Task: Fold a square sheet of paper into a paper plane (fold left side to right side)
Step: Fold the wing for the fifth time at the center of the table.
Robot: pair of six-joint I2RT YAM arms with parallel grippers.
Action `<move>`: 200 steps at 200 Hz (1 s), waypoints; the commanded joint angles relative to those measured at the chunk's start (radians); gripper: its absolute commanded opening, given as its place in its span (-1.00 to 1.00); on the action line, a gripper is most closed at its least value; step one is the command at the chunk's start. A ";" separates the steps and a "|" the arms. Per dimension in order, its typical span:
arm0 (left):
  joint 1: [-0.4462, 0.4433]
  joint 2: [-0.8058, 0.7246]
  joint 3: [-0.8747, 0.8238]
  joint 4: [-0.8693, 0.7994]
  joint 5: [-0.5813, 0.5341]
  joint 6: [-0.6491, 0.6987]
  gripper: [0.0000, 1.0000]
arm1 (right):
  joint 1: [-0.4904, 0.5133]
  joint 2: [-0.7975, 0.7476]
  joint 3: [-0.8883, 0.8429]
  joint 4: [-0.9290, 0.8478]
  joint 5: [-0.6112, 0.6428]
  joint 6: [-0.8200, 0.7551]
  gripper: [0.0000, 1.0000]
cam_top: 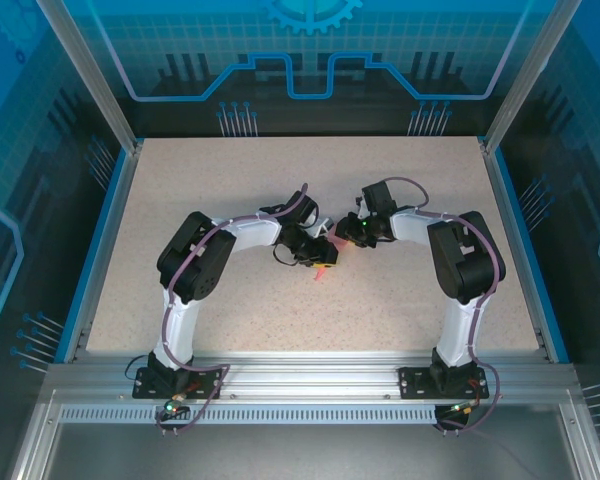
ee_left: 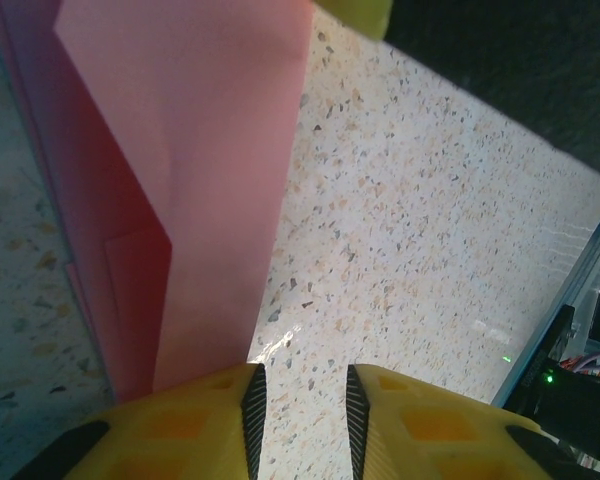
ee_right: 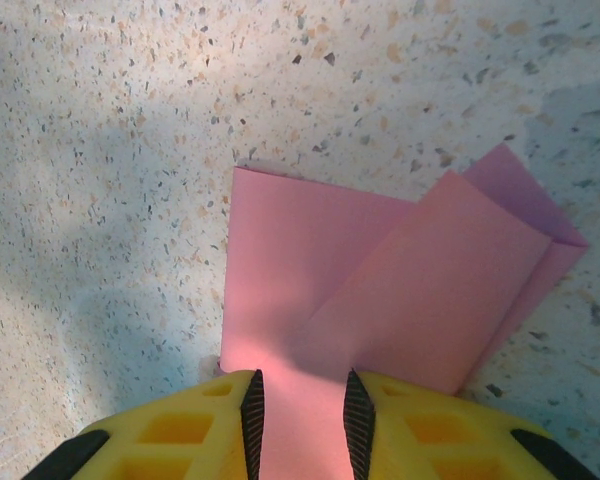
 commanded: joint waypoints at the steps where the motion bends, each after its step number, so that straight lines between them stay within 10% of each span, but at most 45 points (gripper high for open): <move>1: 0.009 -0.030 -0.014 -0.019 -0.033 0.026 -0.38 | 0.009 0.059 -0.014 -0.099 0.042 -0.016 -0.37; 79: 0.013 -0.020 -0.073 -0.018 -0.055 0.017 -0.46 | 0.008 0.047 -0.008 -0.103 0.037 -0.025 -0.37; 144: 0.052 -0.034 -0.180 0.080 -0.033 -0.041 -0.97 | -0.015 -0.019 -0.001 -0.037 -0.027 -0.036 -0.38; 200: 0.061 -0.035 -0.230 0.157 0.016 -0.055 -1.00 | -0.030 -0.196 -0.100 0.061 -0.067 -0.070 -0.76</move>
